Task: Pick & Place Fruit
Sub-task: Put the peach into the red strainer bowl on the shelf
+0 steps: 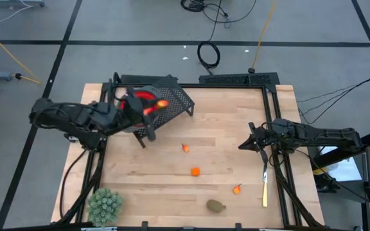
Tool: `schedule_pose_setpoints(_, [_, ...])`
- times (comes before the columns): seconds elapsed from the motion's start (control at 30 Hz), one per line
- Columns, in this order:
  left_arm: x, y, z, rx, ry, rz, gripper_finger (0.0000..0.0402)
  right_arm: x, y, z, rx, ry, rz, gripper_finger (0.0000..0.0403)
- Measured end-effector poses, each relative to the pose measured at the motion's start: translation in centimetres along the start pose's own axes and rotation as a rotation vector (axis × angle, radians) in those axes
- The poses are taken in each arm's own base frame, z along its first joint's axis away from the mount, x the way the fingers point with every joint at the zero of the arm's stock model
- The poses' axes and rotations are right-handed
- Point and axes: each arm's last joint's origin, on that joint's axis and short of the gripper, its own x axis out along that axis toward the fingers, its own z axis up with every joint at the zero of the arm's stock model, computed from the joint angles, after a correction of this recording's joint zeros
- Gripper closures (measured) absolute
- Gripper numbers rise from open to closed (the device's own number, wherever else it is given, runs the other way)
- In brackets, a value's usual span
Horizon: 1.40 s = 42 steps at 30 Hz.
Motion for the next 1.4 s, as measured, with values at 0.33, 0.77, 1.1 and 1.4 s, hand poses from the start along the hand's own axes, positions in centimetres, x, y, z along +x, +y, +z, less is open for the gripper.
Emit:
schedule_pose_setpoints(0.33, [-1.7,2.7,-1.2,-0.054,0.075,0.47,0.0314,0.0,0.0,-0.1,-0.001,-0.003,0.0,0.0403])
schedule_pose_setpoints(0.77, [-1.3,5.0,-4.8,-0.278,0.314,0.449,0.0314,0.0,0.0,0.0,-0.002,-0.005,0.001,0.0403])
schedule_pose_setpoints(1.1, [-1.1,8.1,-7.3,-0.479,0.667,0.474,0.0314,0.0,0.0,0.0,-0.001,-0.007,0.001,0.0403])
schedule_pose_setpoints(1.4, [-1.9,9.6,-8.5,-0.634,0.909,0.531,0.0314,0.0,0.0,0.0,0.026,-0.01,0.001,0.0403])
